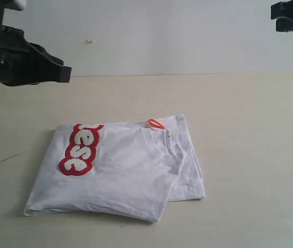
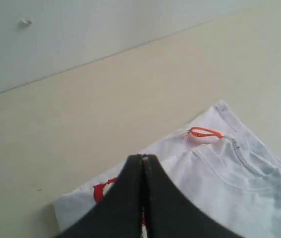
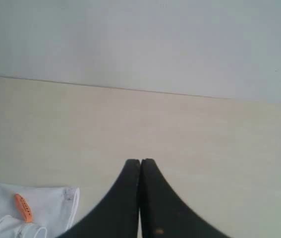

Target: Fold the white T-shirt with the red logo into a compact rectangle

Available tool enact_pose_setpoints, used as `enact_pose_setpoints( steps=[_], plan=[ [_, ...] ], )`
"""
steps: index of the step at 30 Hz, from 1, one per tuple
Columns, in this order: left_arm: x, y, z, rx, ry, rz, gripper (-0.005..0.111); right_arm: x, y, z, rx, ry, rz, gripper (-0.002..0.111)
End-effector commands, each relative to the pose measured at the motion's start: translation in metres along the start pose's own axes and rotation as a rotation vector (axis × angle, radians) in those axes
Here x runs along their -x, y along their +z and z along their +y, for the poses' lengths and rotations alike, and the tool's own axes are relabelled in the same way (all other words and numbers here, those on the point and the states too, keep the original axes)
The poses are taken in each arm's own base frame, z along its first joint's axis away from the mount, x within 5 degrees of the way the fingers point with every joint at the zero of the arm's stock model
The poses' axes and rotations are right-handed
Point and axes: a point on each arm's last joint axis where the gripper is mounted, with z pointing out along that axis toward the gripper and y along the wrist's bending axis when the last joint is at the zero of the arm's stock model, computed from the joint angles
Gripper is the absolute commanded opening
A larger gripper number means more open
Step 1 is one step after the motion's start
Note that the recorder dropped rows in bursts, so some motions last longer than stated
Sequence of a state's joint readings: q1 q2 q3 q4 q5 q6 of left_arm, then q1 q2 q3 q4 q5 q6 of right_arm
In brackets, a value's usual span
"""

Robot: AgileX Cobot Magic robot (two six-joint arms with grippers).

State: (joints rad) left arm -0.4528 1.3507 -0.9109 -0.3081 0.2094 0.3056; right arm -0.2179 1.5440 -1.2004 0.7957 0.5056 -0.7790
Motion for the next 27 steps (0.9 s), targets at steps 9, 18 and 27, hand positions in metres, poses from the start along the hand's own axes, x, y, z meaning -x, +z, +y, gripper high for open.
enact_pose_setpoints(
  steps=[9, 18, 27],
  plan=[
    [-0.002, -0.074, -0.002, 0.022, -0.018, -0.23, 0.0, -0.001, -0.075, 0.023, -0.043, -0.024, -0.192, 0.0],
    [-0.017, -0.119, -0.01, 0.013, -0.041, -0.456, 0.0, -0.001, -0.139, 0.054, 0.032, -0.061, -0.416, 0.0],
    [-0.086, -0.022, -0.034, -0.125, -0.022, 0.211, 0.0, -0.015, -0.197, 0.081, 0.088, -0.123, -0.548, 0.0]
  ],
)
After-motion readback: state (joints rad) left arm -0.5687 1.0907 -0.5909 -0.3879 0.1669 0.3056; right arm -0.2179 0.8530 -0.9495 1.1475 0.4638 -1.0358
